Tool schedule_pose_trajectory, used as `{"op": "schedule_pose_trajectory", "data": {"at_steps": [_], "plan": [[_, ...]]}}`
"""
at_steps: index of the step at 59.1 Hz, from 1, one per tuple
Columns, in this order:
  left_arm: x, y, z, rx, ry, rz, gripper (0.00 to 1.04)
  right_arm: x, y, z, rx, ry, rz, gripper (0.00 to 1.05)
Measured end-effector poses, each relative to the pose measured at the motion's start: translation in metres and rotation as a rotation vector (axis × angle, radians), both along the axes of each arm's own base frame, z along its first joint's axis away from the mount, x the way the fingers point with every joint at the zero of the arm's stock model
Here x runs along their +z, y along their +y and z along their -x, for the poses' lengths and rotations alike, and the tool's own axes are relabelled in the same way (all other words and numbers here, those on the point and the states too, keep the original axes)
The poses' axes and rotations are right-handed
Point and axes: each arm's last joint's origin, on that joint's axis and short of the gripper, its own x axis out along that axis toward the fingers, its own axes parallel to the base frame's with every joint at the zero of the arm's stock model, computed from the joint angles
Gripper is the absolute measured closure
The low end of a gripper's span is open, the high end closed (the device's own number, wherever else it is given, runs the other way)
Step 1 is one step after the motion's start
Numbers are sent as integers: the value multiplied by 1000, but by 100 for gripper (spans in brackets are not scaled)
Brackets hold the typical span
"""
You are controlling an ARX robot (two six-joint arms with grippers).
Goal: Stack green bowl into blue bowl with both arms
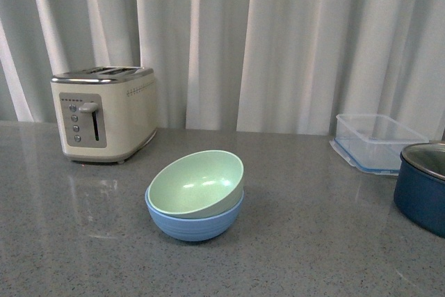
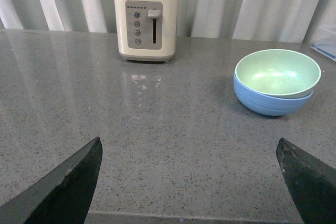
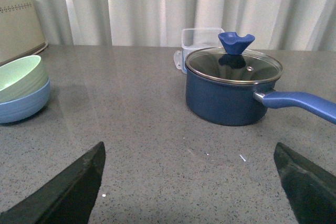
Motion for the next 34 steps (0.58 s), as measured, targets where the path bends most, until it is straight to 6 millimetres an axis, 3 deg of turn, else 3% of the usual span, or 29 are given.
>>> {"op": "schedule_pose_trajectory", "data": {"at_steps": [34], "plan": [[0,0,0,0,0,0,7,0,0,0,0,0,0,10]]}}
